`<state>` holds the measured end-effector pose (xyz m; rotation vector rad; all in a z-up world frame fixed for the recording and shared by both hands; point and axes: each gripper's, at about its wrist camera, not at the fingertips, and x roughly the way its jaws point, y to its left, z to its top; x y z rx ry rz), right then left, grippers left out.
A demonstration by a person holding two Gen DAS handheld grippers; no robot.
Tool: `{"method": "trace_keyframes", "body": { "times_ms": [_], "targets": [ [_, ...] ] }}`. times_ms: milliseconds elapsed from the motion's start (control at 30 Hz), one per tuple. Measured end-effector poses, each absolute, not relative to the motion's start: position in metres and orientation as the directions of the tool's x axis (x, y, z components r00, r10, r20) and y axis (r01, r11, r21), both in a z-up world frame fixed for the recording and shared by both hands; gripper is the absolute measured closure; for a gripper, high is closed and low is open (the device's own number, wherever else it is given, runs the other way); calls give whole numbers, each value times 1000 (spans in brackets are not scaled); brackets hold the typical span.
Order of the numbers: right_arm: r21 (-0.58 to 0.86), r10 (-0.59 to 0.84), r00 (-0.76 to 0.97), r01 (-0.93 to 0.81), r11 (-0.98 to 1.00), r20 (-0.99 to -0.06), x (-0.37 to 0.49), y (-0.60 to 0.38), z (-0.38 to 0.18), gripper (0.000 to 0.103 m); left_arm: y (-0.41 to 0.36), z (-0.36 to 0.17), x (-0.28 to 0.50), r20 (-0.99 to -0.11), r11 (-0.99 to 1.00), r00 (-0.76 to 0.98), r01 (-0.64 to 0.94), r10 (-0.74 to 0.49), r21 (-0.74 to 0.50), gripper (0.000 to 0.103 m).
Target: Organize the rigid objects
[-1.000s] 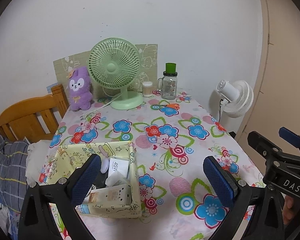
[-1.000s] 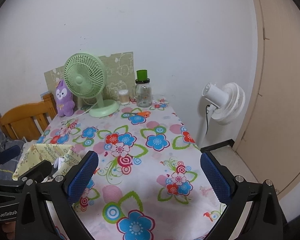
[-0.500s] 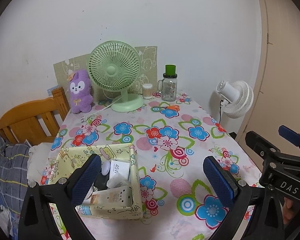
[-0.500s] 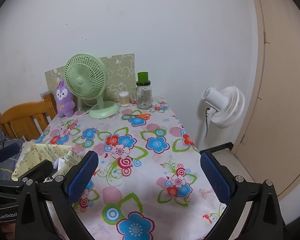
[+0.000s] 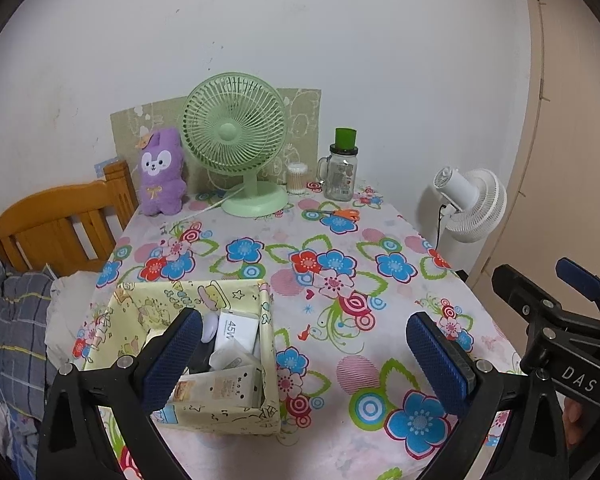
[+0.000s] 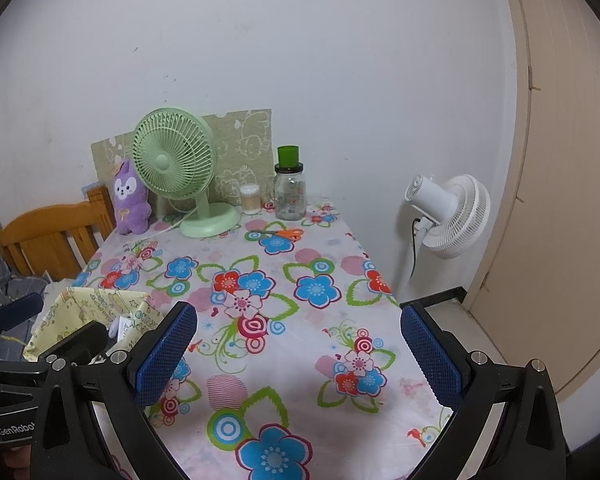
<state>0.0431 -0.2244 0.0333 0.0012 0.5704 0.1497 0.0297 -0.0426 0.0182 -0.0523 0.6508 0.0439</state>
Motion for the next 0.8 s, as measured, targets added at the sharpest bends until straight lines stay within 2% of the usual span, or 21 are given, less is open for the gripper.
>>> {"method": "trace_keyframes", "body": {
  "times_ms": [800],
  "targets": [
    [46,153,839,-151,987,-522,40,-221,35,0,-41,21,24,-588,998,808,-63,36,-25,0]
  ]
}}
